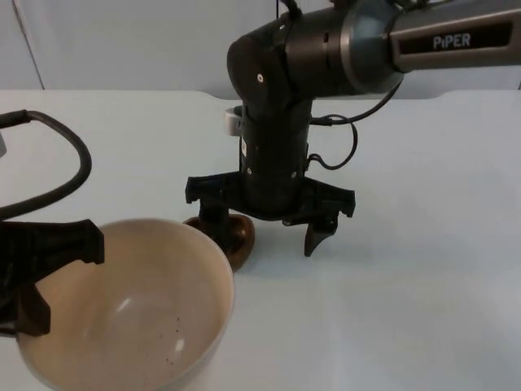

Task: Pick up the bowl with the left hand and pour the coffee beans from the cup into the bowl with the right hand.

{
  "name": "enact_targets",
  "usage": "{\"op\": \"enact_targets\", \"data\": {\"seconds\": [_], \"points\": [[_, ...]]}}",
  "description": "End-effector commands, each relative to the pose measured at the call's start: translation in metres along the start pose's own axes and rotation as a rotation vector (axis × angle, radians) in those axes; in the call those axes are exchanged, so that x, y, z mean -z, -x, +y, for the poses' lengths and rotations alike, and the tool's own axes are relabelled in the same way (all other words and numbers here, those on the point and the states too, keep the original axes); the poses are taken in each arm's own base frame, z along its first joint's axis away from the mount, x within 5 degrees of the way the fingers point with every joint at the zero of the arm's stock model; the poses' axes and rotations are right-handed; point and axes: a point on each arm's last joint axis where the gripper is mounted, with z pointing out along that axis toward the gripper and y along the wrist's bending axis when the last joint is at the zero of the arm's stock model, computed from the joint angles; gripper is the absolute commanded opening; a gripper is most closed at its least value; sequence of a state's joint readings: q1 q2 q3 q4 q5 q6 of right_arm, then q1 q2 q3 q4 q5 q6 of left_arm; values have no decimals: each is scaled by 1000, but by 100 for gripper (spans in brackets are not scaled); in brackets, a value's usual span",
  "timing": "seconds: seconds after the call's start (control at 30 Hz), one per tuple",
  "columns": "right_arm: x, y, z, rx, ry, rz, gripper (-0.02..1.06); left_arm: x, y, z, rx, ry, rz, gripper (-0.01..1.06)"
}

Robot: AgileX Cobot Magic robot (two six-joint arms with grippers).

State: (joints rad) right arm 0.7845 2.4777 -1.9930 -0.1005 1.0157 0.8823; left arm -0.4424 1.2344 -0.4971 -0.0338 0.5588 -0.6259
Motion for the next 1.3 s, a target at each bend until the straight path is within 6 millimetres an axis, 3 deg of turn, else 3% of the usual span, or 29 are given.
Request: {"op": "enact_targets", "data": {"seconds": [0.0,0.33,0.5,1.13,1.27], "points": [[-3,-1,4,9,5,-13,82,1,0,0,16,-15,-9,0],[-16,-4,3,7,-10,9,82,1,0,0,16,-15,-9,0],[-18,-5,3,8,-13,11,77,1,0,0,21,-18,-7,0],[-18,-5,3,3,-9,11,6,1,0,-1,25,-23,-10,0],[-18,-5,3,3,-9,11,0,1,0,-1,25,-26,-14,0]]}}
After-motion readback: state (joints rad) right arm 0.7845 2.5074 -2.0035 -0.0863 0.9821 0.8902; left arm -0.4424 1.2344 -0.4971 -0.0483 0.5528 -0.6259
